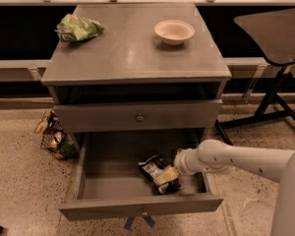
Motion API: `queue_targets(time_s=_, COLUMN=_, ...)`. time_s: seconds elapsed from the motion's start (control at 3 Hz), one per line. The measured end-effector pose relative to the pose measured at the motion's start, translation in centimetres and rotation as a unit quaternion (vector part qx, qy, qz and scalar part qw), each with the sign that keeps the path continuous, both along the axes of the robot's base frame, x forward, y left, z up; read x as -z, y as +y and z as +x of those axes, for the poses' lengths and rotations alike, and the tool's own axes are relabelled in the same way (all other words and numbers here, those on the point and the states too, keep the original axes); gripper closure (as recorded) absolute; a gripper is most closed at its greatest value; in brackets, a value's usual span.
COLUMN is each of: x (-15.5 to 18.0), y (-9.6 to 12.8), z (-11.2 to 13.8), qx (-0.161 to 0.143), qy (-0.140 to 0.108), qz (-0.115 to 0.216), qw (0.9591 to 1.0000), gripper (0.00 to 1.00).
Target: Pick blue chip bag from middle drawer and place on counter
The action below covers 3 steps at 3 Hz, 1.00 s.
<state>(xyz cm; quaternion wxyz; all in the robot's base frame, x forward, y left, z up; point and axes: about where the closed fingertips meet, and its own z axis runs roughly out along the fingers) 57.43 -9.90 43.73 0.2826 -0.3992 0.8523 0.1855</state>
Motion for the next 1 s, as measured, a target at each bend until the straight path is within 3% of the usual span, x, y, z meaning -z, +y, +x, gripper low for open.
queue_targets(time_s=0.33, x=1.7, y=1.0, z=-0.5, qx=-0.003, qy=0.022, qz=-0.008, qw=0.9997, gripper=0.00)
queue_targets(time_s=0.67, x=3.4, y=1.0, z=-1.2, qx=0.003, qy=0.045, qz=-0.016, qw=0.9989, gripper=0.16)
queue_targets(time_s=1.0, x=4.5, y=1.4, z=-1.7, qx=-0.007, qy=0.059, qz=-0.017, qw=0.9981, gripper=0.39)
